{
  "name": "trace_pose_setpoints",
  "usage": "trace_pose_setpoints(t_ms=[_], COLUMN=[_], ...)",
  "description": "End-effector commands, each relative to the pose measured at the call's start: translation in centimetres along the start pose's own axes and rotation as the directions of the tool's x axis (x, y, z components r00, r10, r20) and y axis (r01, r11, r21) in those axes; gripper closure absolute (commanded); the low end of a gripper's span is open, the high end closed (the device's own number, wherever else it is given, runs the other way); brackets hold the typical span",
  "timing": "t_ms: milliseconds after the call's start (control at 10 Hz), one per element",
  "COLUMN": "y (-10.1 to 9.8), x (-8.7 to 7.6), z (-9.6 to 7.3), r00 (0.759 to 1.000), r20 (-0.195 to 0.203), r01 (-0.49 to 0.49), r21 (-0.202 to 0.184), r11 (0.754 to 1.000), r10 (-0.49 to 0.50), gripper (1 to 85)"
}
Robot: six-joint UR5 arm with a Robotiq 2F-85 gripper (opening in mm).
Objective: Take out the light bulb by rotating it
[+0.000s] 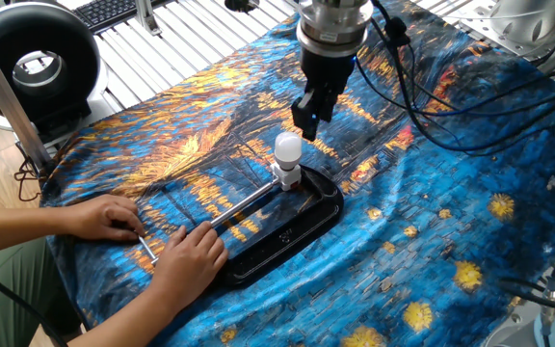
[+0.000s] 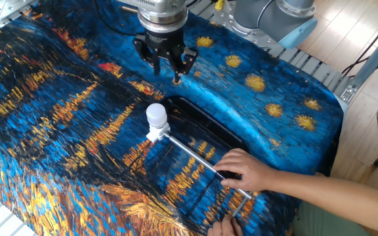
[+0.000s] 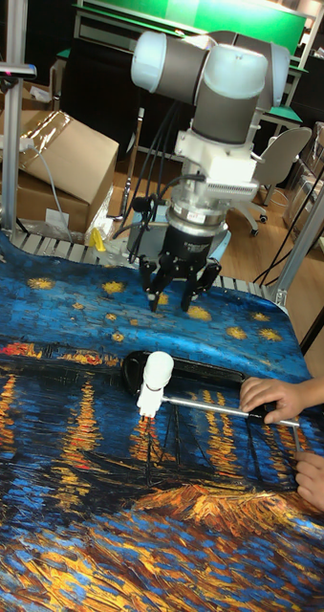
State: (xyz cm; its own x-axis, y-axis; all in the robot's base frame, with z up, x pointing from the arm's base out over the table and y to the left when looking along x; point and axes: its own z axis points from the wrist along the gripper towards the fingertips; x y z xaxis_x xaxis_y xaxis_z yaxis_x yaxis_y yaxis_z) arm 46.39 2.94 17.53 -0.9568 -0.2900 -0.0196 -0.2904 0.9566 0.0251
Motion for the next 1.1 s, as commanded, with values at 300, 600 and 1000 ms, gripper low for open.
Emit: trace_pose_setpoints(t_ms=[300,600,1000], y=[-1.1,-1.4,-1.4], x=[-4.2,-4.2,-4.9], z=[4.8,5.5,6.6], r00=[0.999,0.998,0.996], r20=[0.024,0.013,0.032], r01=[0.039,0.065,0.077], r21=[-0.006,0.000,-0.002], r11=[0.999,0.998,0.997], r10=[-0.039,-0.065,-0.077], gripper=[11.3,12.0,13.0])
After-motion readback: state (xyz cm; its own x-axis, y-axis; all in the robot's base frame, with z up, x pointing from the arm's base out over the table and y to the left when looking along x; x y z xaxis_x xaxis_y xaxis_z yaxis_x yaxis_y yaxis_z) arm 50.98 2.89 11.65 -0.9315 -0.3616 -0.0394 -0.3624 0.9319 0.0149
